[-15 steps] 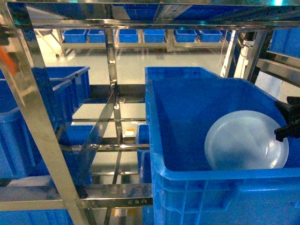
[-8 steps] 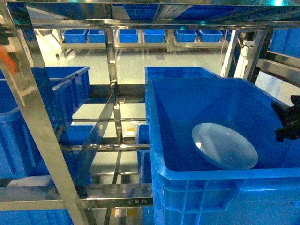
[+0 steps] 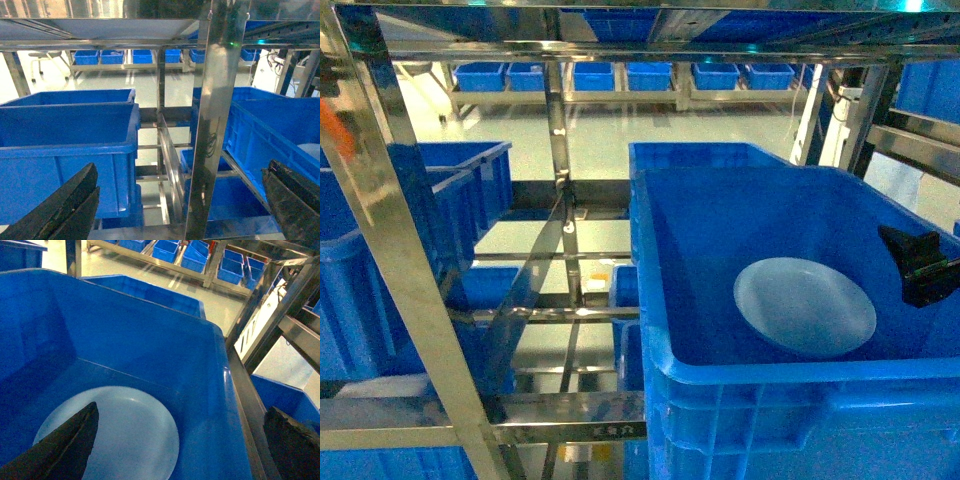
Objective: Place blue tray on left shelf second layer neatly
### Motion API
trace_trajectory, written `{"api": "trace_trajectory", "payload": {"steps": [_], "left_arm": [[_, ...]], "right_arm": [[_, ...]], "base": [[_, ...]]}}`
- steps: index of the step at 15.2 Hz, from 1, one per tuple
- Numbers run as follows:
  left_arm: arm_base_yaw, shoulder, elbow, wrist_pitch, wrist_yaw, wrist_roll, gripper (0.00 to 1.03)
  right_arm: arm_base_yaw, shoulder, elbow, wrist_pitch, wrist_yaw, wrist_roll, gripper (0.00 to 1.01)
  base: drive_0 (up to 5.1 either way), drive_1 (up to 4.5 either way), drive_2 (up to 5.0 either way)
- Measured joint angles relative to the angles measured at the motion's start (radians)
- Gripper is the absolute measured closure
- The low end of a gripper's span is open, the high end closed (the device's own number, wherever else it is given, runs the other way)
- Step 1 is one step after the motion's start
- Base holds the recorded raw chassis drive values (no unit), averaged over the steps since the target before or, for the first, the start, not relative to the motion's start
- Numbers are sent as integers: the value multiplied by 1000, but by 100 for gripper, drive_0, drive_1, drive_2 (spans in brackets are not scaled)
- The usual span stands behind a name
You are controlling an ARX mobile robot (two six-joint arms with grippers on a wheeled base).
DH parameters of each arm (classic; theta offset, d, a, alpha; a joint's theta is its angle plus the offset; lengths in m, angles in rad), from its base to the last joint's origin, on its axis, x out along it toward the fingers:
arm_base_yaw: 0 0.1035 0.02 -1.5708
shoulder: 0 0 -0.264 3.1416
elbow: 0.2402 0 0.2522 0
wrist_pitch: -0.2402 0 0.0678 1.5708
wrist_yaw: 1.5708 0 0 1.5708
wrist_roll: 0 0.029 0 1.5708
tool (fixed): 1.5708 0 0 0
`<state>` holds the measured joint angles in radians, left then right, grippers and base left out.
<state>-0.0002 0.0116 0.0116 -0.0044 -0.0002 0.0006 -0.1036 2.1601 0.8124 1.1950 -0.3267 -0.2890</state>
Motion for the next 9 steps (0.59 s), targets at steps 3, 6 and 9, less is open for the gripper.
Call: {"api": "trace_trajectory", "payload": {"steps": [3,6,9], "left_arm": [[0,0,0,0,0,0,5],[0,0,0,0,0,0,5],[0,0,0,0,0,0,5]], "right_arm": [[21,0,-39,92,134,76,14],[46,-207,-304,92,264,248,52],[84,-396,-486,91,320,273,89]], "base": [[0,0,0],[0,0,0],[0,0,0]]}}
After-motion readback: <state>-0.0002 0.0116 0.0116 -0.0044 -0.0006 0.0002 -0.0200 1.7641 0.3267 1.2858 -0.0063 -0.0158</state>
